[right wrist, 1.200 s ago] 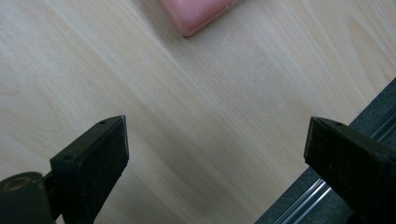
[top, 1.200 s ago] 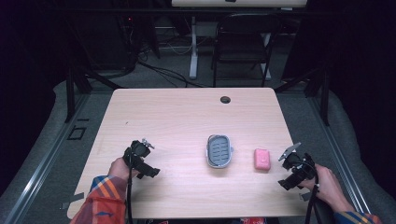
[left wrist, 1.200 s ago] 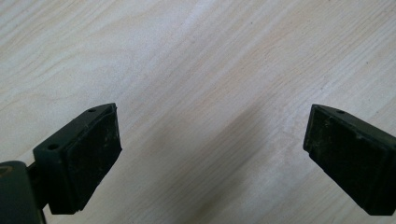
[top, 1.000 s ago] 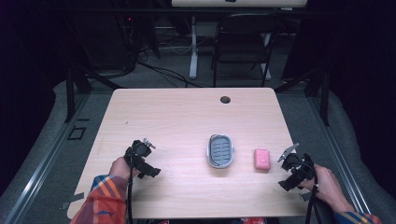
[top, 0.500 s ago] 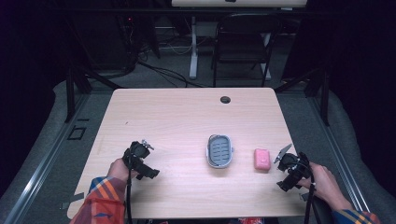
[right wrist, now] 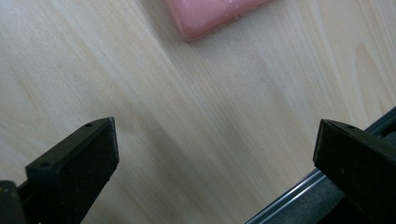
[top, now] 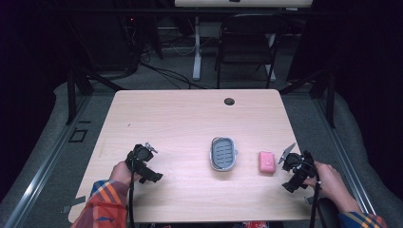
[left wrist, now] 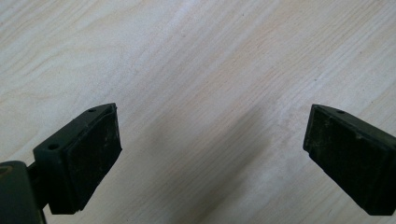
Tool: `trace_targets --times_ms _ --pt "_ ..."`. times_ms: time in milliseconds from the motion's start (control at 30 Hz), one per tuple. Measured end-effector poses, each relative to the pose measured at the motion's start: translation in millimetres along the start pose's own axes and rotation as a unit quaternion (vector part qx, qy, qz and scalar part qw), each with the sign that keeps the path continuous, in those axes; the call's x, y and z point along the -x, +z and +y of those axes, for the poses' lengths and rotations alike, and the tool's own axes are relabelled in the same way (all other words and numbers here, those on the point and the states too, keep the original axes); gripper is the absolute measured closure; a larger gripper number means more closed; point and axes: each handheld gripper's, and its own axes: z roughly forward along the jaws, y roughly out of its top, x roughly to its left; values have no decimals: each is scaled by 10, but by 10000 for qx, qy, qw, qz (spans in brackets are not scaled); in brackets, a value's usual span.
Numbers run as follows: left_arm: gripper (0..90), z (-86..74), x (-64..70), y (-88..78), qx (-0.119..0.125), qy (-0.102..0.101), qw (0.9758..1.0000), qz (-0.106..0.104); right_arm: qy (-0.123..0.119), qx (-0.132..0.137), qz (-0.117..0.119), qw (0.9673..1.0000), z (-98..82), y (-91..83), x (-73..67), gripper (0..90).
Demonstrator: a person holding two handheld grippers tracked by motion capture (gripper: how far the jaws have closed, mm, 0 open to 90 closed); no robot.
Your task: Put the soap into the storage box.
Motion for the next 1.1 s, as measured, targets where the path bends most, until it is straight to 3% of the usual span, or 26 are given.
trace_targets --times_ms 133,267,400,600,900,1067,1100 --pt "39 5 2 6 -23 28 10000 -18 -142 -75 -33 9999 31 7 23 0" --pt "39 5 3 6 -28 34 10000 -27 -152 5 35 9999 62 11 86 0" --pt "39 5 9 4 -30 64 10000 -26 -367 47 37 9993 100 -33 159 0" --pt "40 10 23 15 -69 145 9999 -62 -491 68 121 9987 161 -34 212 0" --pt "41 11 41 21 -86 187 9998 -77 -839 255 200 9960 374 -150 325 0" --pt "40 13 50 30 -127 248 9996 -103 -1003 184 199 9946 474 -152 350 2" --pt "40 15 54 32 -119 249 9996 -112 -1010 216 311 9942 492 -143 362 3"
